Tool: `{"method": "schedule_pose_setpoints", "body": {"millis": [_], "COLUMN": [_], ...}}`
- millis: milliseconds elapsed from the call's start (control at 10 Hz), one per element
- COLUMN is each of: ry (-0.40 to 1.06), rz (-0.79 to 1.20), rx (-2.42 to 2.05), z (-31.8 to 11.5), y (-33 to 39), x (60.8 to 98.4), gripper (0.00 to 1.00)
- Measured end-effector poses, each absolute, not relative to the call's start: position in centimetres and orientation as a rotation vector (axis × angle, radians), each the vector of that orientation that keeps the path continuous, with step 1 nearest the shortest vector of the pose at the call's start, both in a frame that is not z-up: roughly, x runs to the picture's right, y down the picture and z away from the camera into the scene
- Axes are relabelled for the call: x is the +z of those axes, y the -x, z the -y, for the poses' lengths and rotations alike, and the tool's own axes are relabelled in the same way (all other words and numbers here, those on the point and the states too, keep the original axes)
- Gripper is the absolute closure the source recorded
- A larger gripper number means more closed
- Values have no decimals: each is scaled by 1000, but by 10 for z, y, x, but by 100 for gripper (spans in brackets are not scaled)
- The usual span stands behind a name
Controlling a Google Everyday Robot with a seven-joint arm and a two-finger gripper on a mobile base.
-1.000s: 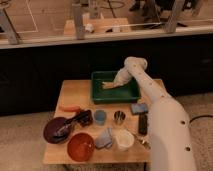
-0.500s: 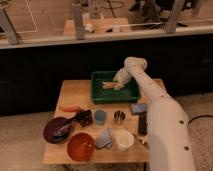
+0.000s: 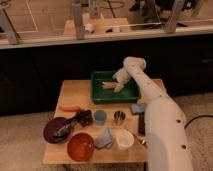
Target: Place banana in metal cup
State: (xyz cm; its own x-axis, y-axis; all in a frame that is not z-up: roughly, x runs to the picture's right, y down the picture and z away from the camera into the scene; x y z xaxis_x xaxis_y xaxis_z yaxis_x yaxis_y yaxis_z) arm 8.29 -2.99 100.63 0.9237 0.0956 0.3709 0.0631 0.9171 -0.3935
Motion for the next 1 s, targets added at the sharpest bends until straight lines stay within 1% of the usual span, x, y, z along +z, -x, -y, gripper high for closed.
{"method": "schedule_pose_setpoints", "body": {"millis": [100,200,300,500,600,700,1000], "ry": [416,424,430,443,447,449,447], "rz": [395,394,392,388,387,387,392], "rx": [17,17,17,18,17,16,16], "z": [29,28,26,22,21,20,18], "y": [-82,-82,-81,-81,-81,-80,-76], "x": [1008,1010,1012,1017,1018,1019,1016], "gripper": [31,34,42,63,72,76,76]}}
